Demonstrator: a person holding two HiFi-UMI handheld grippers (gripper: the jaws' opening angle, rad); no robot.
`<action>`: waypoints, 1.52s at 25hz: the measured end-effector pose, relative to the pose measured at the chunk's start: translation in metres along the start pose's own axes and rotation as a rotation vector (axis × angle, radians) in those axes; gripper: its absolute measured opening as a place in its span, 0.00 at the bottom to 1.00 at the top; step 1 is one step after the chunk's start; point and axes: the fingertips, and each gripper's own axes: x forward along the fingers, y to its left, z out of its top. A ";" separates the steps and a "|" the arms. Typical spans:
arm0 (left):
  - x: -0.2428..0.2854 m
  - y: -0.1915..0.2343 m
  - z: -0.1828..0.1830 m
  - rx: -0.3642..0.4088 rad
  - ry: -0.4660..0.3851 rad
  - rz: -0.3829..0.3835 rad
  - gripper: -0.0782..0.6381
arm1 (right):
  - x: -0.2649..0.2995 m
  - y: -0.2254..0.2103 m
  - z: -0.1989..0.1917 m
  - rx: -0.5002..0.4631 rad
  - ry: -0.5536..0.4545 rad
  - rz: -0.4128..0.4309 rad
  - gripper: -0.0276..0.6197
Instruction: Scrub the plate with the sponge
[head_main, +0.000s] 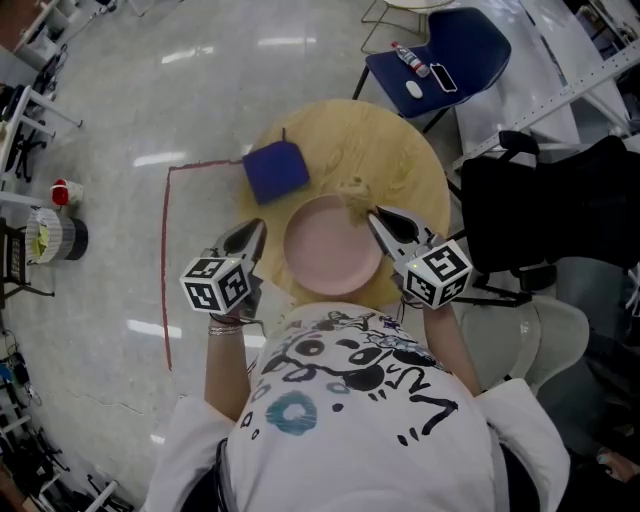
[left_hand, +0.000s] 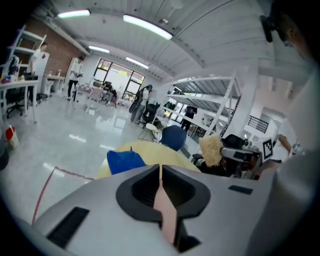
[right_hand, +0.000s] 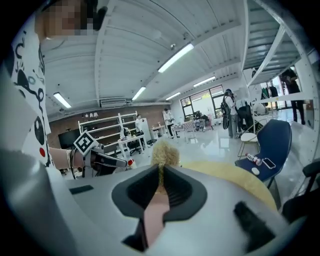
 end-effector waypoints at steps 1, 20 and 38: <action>-0.005 -0.005 0.014 0.046 -0.033 0.001 0.15 | -0.006 0.000 0.011 -0.019 -0.026 -0.002 0.11; -0.102 -0.123 0.174 0.604 -0.468 -0.082 0.13 | -0.086 0.047 0.157 -0.278 -0.418 0.037 0.11; -0.099 -0.125 0.170 0.577 -0.466 -0.116 0.13 | -0.097 0.047 0.170 -0.311 -0.484 0.001 0.11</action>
